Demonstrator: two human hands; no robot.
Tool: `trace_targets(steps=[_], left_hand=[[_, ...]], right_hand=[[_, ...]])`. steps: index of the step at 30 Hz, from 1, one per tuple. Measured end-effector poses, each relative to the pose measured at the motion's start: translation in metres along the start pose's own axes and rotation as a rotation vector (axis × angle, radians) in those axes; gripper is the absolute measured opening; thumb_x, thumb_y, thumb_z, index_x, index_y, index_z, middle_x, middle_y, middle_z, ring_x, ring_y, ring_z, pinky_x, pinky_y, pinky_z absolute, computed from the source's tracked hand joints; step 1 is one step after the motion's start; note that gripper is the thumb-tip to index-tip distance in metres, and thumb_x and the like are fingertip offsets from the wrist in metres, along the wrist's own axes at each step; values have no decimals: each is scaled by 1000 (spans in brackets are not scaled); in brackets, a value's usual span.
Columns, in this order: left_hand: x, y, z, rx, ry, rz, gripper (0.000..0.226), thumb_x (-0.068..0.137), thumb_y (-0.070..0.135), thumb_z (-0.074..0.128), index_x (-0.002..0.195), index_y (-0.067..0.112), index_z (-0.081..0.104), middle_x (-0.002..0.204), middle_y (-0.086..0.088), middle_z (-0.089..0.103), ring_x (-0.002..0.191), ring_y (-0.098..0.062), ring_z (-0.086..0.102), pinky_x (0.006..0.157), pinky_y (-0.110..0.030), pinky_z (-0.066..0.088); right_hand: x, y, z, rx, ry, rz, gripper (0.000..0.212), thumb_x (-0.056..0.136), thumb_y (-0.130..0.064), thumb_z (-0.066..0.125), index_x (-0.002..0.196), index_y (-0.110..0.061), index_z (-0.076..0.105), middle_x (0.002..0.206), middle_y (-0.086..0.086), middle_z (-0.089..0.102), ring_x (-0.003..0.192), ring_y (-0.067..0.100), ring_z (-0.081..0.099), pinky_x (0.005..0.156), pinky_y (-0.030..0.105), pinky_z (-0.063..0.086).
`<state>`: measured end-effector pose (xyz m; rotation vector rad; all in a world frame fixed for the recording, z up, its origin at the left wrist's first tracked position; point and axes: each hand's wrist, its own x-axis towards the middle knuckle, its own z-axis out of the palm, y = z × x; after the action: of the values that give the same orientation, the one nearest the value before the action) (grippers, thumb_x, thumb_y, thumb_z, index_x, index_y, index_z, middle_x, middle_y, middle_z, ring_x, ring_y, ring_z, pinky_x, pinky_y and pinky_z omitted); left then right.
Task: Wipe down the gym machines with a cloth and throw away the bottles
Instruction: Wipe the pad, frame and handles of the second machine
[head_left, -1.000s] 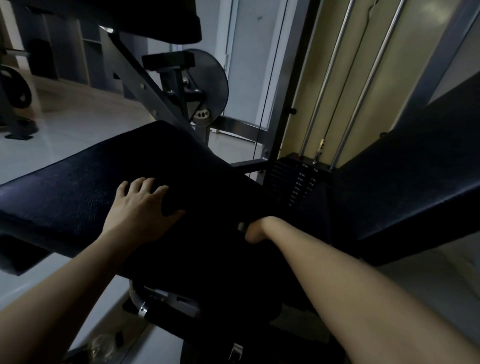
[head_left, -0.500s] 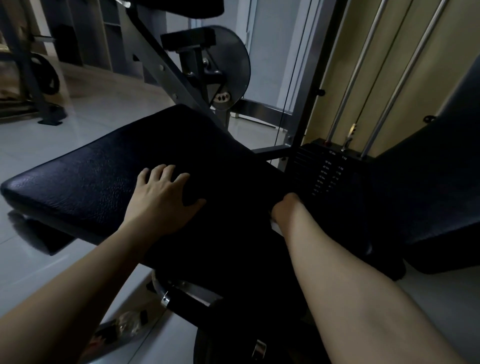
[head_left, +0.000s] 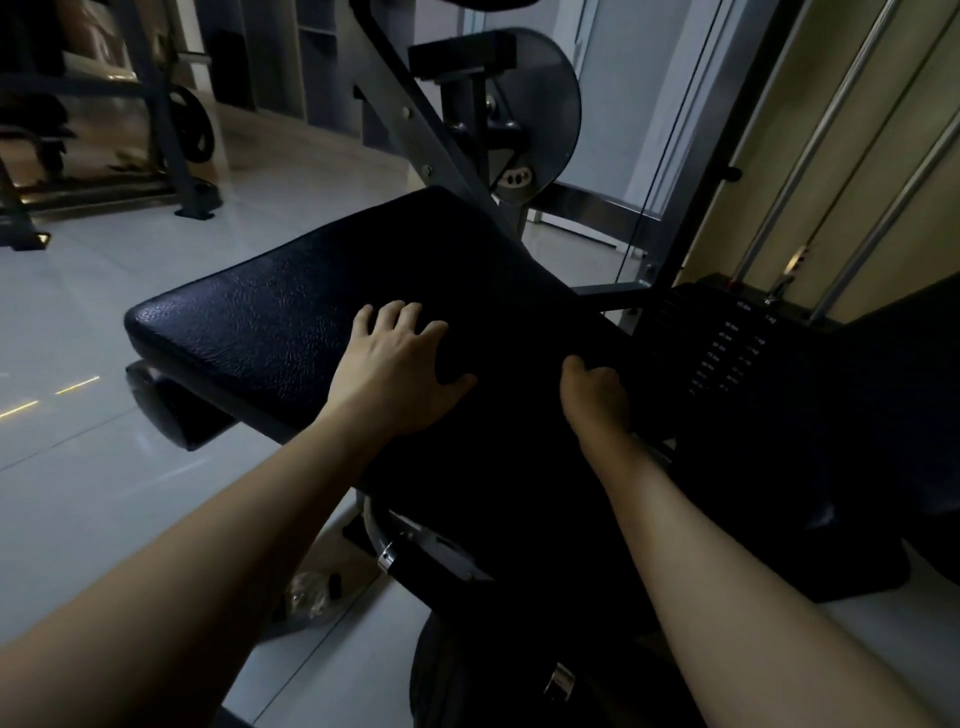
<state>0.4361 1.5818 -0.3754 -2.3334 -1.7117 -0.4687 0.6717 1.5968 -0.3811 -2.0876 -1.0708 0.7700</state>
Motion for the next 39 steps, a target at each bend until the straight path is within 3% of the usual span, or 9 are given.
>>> trace_targets(steps=[5,8,10,13,17,24,31,34,39], left_hand=[[-1,0,1,5,5,-13,90,82,85,20,150,30,41,160,-9,36,151,-30,25,124,-55,14],[-1,0,2,23,-10,-12,88,84,83,24,152,30,38,161,-10,33,152,-30,22,125,-55,13],[-2,3,-1,15,-27,-18,86,85,81,26,154,30,37,163,-10,31,153,-30,20,125,-55,11],[-4,3,-8,28,-60,-6,81,87,68,29,157,27,32,165,-11,26,154,-30,16,126,-53,10],[-4,3,-8,-22,-24,10,65,97,56,36,154,25,39,163,-11,31,154,-29,19,125,-52,10],[-5,-2,-4,-109,20,33,53,103,46,41,149,21,49,158,-12,39,151,-30,25,124,-53,13],[-4,-1,-10,-180,-33,18,50,97,36,40,145,28,54,159,-4,40,151,-24,24,125,-49,8],[-3,-10,-16,-342,-101,75,58,83,35,33,132,36,64,154,8,47,149,-14,27,125,-44,5],[-2,-16,-14,-413,-61,81,63,78,56,27,122,39,69,146,11,55,144,-11,36,125,-45,12]], right_hand=[[-82,40,4,-529,82,-568,45,99,-43,40,87,-6,63,82,14,61,85,35,63,66,34,38],[-116,53,6,-486,9,-791,38,90,-44,44,64,-17,45,66,3,49,61,24,50,54,32,29],[-120,49,13,-318,-41,-927,28,84,-43,52,82,-17,59,84,3,59,77,21,55,64,31,42],[-106,28,30,-265,-93,-1058,47,79,-41,65,118,-18,53,118,3,56,111,22,51,91,35,43],[-79,32,26,-591,134,-959,47,87,-53,50,122,-22,52,125,7,48,114,31,45,92,44,41],[-94,96,-35,-786,35,-641,52,100,-50,36,89,-9,65,91,11,69,90,30,66,71,34,47],[-117,23,42,-446,130,-926,49,87,-45,34,94,-10,67,94,13,68,88,34,63,79,41,47],[-118,24,40,-430,97,-1083,41,86,-44,40,79,-13,66,80,8,68,76,29,63,71,37,48],[-95,88,-4,-626,192,-884,46,92,-47,34,76,-14,62,72,9,64,66,30,64,54,29,35]])
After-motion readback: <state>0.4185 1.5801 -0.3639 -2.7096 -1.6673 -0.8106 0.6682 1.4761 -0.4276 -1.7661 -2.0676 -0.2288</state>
